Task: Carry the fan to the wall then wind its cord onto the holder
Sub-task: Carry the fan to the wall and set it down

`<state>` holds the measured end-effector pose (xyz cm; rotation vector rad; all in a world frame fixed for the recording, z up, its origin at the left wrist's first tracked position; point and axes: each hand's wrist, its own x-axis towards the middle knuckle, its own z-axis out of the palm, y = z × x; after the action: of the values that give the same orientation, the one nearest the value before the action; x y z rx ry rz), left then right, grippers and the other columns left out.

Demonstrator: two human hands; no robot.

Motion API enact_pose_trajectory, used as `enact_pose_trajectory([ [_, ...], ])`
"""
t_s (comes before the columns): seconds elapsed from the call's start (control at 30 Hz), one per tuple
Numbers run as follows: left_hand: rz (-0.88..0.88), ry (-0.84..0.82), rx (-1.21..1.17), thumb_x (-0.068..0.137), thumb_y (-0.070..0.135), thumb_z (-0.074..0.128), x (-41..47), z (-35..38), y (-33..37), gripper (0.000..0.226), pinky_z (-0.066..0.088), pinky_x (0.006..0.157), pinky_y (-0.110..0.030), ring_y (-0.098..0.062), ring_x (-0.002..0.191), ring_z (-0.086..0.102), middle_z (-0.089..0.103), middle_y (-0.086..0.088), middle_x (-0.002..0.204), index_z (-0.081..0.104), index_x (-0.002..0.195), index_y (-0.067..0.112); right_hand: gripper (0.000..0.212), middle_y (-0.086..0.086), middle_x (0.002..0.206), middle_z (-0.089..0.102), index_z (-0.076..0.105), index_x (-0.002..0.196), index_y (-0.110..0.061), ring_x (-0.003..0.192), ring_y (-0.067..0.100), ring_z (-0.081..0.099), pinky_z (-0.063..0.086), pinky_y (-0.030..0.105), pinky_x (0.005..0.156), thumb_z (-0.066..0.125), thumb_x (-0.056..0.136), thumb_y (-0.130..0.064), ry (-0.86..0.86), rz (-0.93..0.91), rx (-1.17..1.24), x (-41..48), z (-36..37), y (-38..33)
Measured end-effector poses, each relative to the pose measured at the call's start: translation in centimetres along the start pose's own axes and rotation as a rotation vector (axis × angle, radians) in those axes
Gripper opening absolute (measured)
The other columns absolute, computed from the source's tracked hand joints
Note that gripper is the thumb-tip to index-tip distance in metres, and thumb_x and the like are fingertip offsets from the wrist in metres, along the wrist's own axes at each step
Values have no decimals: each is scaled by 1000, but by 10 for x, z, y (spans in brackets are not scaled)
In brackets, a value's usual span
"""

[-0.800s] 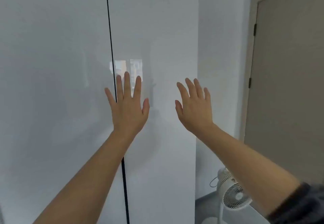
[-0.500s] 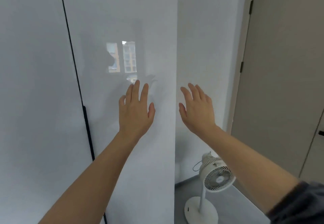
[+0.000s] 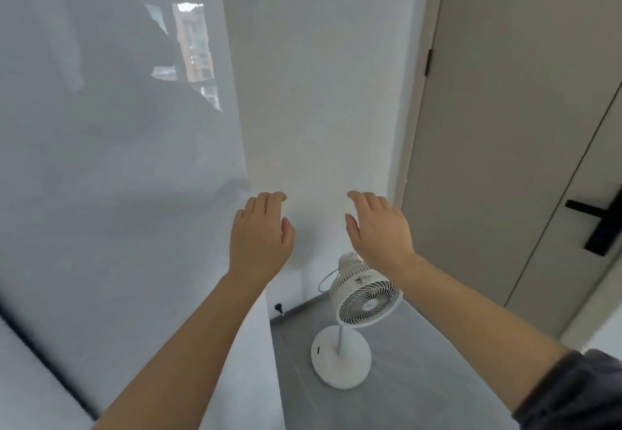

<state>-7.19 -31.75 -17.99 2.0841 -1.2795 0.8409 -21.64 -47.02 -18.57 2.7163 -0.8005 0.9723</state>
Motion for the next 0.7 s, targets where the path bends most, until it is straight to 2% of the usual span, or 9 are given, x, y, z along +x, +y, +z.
enact_pose_trajectory([
  [0.1, 30, -34, -57, 78, 9, 55, 18, 48, 2, 32, 47, 67, -37, -26, 84, 59, 64, -5, 98, 57, 111, 9, 39, 8, 109, 65, 52, 128, -12, 93, 30, 61, 51, 41, 70, 46, 94, -28, -58, 36, -24, 15, 32, 24],
  [0.37, 43, -190, -187, 79, 3, 57, 74, 178, 5, 31, 48, 68, -39, -29, 85, 59, 66, -8, 98, 59, 110, 7, 38, 2, 118, 61, 45, 133, -17, 103, 24, 57, 47, 36, 77, 37, 98, -29, -255, 140, -89, 37, 114, 93],
  [0.7, -80, -391, -205, 83, 5, 53, 89, 311, 14, 19, 45, 77, -37, -26, 83, 59, 65, -3, 90, 62, 99, 9, 33, 4, 117, 58, 45, 128, -17, 102, 25, 56, 47, 37, 77, 35, 98, -27, -563, 281, -2, 54, 228, 185],
])
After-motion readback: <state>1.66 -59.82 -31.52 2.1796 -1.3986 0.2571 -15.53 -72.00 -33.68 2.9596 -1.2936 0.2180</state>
